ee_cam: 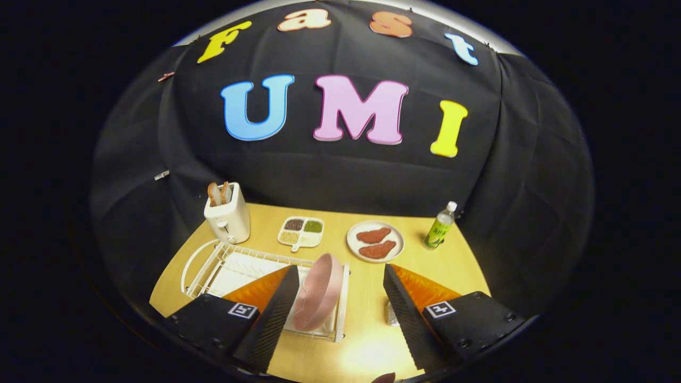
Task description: Take the plate from the dish rack, then take the spoon from the basket and place it into the plate.
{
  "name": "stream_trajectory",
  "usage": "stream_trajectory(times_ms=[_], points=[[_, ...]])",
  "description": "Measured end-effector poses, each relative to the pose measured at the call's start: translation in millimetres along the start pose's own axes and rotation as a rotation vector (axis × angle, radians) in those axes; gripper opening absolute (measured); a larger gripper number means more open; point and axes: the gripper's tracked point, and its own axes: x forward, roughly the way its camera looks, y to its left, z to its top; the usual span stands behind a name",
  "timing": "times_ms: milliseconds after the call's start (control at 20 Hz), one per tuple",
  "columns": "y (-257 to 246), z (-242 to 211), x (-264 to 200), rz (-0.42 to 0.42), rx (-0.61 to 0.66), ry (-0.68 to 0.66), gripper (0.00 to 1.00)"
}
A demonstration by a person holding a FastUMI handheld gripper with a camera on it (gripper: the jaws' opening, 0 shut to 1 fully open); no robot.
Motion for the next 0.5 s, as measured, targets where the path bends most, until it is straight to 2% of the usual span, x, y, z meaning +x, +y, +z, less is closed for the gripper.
stream_trajectory(times_ms=[150,300,400,500], points=[[4,-23,36,-0.006,0.061,0.114,0.98],[1,-47,67,-0.05,0.05,0.203,0.97],[0,-67,85,-0.075,0.053,0.268,0.94],[3,-79,96,-0.094,0.084,0.302,0.86]])
